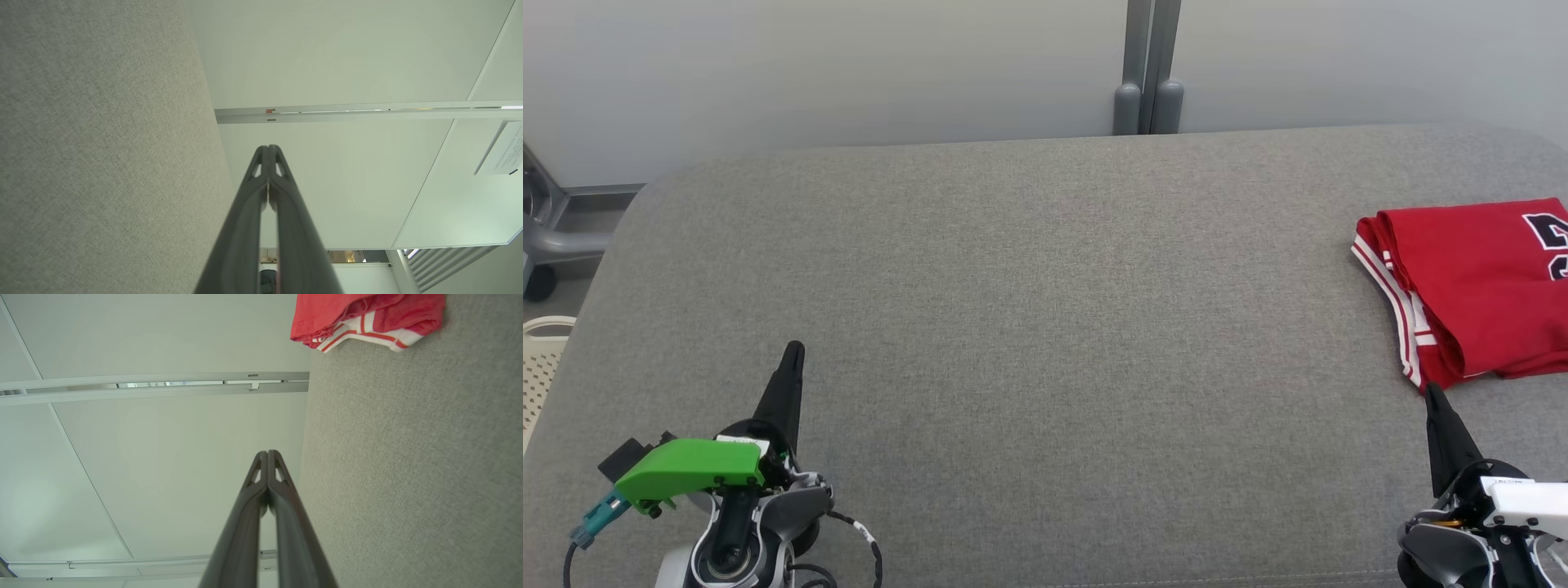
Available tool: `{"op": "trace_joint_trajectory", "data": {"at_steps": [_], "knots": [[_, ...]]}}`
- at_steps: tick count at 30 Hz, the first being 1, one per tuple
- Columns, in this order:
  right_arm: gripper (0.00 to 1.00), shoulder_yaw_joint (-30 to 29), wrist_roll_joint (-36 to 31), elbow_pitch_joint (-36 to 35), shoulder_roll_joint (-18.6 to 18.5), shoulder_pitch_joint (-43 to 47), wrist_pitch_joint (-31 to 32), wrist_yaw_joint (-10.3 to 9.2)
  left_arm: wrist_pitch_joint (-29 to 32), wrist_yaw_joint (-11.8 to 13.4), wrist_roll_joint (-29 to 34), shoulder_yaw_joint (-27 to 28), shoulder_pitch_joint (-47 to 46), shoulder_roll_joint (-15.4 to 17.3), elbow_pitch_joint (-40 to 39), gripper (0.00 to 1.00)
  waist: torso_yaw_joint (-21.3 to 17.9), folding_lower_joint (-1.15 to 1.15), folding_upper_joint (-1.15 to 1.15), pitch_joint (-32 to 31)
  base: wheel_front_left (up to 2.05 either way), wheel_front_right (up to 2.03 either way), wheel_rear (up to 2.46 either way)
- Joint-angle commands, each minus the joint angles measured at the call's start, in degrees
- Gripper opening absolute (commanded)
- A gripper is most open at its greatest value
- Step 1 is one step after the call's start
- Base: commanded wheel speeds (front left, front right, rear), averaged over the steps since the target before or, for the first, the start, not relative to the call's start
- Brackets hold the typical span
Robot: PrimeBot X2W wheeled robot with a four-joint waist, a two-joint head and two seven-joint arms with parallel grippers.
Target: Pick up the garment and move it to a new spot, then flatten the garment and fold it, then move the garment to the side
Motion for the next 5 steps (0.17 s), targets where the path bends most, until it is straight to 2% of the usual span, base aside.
{"op": "trace_joint_trajectory", "data": {"at_steps": [1,5], "knots": [[0.00,-0.1,0.1,-0.2,-0.3,-0.5,0.3,0.02,0.1,-0.3,-0.2,0.1,-0.7,0.0,0.0,0.00,0.0,0.00,0.00,0.0,0.00,0.00,0.00],[0.00,-0.1,0.1,-0.2,-0.3,-0.5,0.3,0.02,0.1,-0.3,-0.2,0.1,-0.7,0.0,0.0,0.00,0.0,0.00,0.00,0.0,0.00,0.00,0.00]]}}
